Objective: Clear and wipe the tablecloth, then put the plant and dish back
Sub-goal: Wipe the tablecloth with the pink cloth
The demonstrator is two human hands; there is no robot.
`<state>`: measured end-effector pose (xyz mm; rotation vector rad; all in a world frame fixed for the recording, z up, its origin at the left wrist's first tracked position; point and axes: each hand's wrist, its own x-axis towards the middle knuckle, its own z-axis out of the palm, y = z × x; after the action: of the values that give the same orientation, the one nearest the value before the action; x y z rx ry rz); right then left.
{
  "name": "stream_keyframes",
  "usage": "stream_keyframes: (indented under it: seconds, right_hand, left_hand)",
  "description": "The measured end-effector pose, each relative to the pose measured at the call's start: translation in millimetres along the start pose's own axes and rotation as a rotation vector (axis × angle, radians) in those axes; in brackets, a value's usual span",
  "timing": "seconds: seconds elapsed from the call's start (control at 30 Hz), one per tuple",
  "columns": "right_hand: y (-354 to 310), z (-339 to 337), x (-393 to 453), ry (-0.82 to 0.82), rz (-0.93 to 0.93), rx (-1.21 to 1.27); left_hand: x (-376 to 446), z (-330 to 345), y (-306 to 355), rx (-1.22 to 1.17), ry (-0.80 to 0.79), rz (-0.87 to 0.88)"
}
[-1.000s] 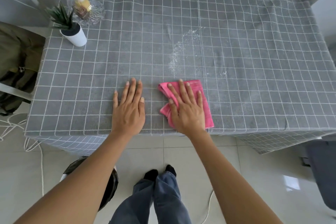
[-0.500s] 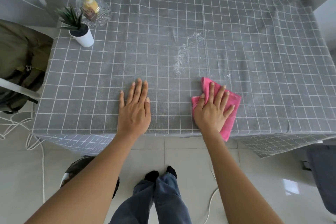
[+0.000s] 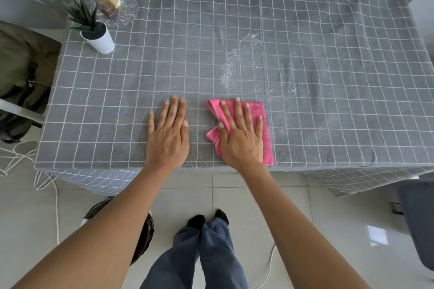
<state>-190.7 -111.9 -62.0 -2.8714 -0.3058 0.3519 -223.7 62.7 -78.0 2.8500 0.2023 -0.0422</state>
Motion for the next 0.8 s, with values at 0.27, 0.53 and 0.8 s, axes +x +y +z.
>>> stream_keyframes:
  seconds: [0.27, 0.53, 0.8]
  right_hand:
    - [84, -26, 7, 0.035, 0.269, -0.006]
    - [25, -13, 8, 0.053, 0.388, 0.071]
    - [-47, 12, 2, -0.023, 0.079, 0.033]
  left_hand:
    - [1, -1, 0, 0.009, -0.006, -0.007]
    - [0, 0, 0, 0.007, 0.011, -0.003]
    - [1, -1, 2, 0.008, 0.022, 0.002]
